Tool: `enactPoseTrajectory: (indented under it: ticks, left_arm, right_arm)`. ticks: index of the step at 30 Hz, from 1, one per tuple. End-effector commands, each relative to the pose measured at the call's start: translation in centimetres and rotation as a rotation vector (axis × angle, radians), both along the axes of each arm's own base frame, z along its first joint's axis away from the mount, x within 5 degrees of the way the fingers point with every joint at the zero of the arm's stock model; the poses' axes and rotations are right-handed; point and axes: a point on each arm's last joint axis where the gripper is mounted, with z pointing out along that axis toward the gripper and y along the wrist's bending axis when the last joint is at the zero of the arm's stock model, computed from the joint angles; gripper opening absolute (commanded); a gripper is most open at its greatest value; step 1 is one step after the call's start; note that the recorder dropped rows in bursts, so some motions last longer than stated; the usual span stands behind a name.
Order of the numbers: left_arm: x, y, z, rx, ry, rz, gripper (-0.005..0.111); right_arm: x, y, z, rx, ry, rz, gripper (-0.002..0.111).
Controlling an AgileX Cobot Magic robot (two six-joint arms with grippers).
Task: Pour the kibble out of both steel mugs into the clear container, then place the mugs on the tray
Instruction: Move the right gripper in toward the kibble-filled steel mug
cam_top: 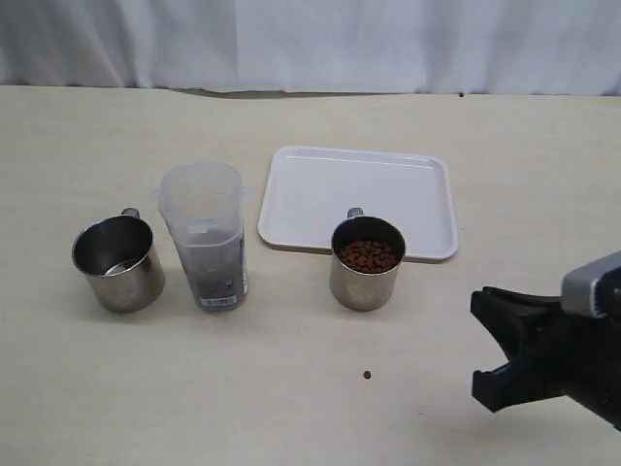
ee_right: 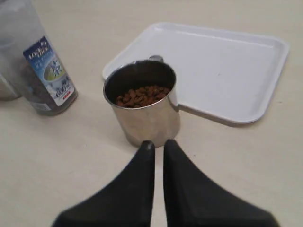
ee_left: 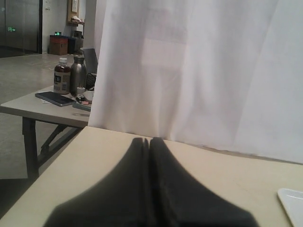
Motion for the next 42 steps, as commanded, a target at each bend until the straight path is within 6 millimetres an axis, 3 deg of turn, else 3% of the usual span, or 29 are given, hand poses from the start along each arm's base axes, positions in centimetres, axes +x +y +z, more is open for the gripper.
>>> enactPoseTrajectory:
  ticks: [1,3,8,13,22,30,33,37,38,42]
  left_arm:
    - [0.0,0.0,-0.1,-0.007,-0.001,0.002,0.000]
    - [0.0,0.0,-0.1,-0.007,-0.001,0.002,0.000]
    - [0.0,0.0,-0.1,-0.007,-0.001,0.002,0.000]
    - [0.0,0.0,-0.1,0.001,-0.003,-0.001,0.000]
    - [0.0,0.0,-0.1,0.001,-0.003,-0.001,0.000]
    - [0.0,0.0,-0.1,0.001,-0.003,-0.001,0.000]
    - [0.0,0.0,-0.1,0.001,-0.003,-0.001,0.000]
    - [0.0,0.0,-0.1,0.001,-0.003,-0.001,0.000]
    - [0.0,0.0,-0.1,0.001,-0.003,-0.001,0.000]
    - [0.0,0.0,-0.1,0.001,-0.003,-0.001,0.000]
  right_arm:
    - [1.7,1.6,-1.0,-0.116,-0.077,0.086,0.005]
    - [2.5,2.2,-2.0,-0.238,-0.083,0.141,0.005]
    - [3.2,3.4,-4.7,-0.305,-0.104,0.247,0.005]
    - [4.5,2.9,-6.0,-0.266,-0.147,0.230,0.005]
    - [6.1,1.9,-6.6,-0.090,-0.099,0.493,0.005]
    - [7.2,0.4,-7.4,-0.121,-0.004,0.354,0.006]
    - [7.5,0.5,-7.2,-0.112,-0.024,0.357,0.020]
    - [8.0,0.6,-7.0,-0.110,-0.042,0.361,0.063]
    - [8.1,0.6,-7.0,-0.109,-0.047,0.357,0.069]
    - [8.5,0.8,-6.7,-0.094,-0.073,0.354,0.070]
